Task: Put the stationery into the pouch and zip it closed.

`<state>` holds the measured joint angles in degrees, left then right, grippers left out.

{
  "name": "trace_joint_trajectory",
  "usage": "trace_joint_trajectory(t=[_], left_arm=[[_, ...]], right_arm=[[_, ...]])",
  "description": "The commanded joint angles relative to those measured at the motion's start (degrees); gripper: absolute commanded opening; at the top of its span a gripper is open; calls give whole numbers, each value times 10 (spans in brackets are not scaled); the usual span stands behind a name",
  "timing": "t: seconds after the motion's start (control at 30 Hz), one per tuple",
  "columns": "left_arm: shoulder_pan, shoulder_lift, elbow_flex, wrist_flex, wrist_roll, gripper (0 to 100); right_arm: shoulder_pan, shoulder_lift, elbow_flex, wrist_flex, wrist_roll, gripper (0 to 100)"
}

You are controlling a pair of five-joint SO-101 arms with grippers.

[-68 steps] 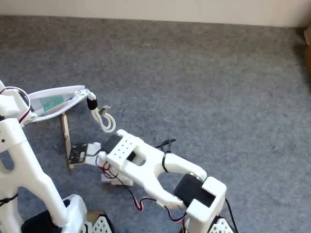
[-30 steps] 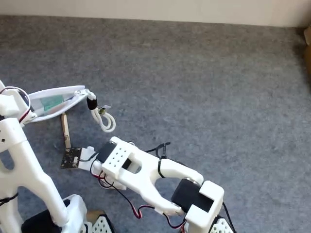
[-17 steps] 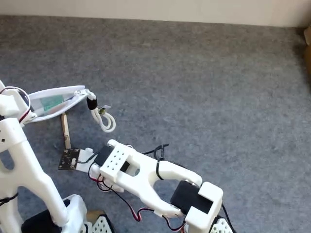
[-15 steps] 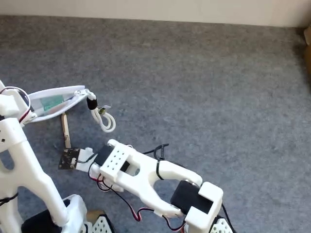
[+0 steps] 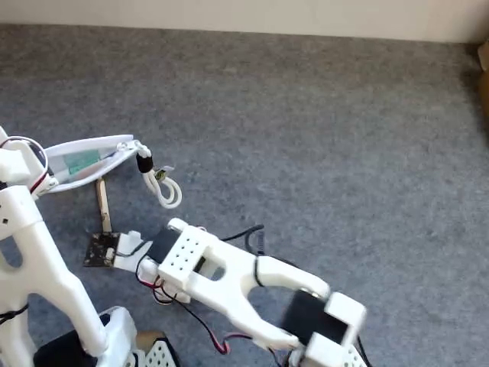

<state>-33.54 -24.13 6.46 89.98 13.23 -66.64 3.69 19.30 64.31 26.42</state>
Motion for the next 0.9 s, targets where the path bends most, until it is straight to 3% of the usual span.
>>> trace_joint_trajectory(t=[0.0, 0.17, 0.33, 0.43, 0.7, 0.87], left_arm=[[-5, 6, 7, -12, 2, 7], [-2, 6, 7, -13, 2, 7], [-2, 6, 7, -13, 2, 7], [-2, 6, 7, -13, 2, 7], [-2, 6, 7, -13, 2, 7], [-3, 6, 7, -13, 2, 7]], right_arm=[[7, -111, 3, 0, -3, 4], [16, -211, 39, -1, -15, 4], [19, -291, 43, -45, -139, 4], [32, -322, 43, -89, -173, 4], [73, -377, 37, -220, -179, 4], [62, -386, 36, -386, -178, 4]])
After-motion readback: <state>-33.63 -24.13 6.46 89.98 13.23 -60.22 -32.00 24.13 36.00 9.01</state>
